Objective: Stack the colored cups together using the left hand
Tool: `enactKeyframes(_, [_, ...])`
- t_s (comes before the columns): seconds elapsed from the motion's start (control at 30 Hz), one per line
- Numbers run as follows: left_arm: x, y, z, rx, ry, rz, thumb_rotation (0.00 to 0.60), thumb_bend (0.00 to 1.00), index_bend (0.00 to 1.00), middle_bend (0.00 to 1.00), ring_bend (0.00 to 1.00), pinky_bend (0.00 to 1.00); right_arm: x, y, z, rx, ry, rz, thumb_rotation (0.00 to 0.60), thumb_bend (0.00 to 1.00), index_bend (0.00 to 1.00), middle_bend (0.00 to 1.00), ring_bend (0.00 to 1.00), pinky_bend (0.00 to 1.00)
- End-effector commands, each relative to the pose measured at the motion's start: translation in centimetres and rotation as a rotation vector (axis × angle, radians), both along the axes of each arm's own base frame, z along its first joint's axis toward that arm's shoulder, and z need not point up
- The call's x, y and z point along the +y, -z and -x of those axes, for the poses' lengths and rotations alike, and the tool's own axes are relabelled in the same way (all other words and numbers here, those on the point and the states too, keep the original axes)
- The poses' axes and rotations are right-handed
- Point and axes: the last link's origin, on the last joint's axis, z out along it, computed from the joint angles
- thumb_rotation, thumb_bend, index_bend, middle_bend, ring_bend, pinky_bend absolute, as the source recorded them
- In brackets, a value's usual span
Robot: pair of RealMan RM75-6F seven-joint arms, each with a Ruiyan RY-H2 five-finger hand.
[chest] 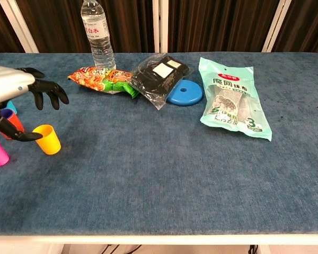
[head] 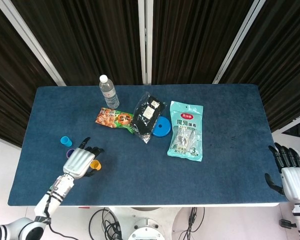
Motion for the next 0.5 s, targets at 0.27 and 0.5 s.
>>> enactKeyframes(0.27, [0.35,2.05,0.42,0.064,-0.008,0.024,0.600,0.22,0.24,0.28,0.35,0.01,0.08,-0.31,0.39,-0.004,0.012,0.009,0.600,0.33,0.00,0.00,0.00,0.00])
enactKeyframes(0.5, [0.62,2.23,0.86,0.085,-0.026,0.007,0.600,0.22,0.31,0.34,0.42,0.05,0.09,-0.19,0.56,-0.007,0.016,0.003,0.600,0.33,0.00,0.00,0.00,0.00])
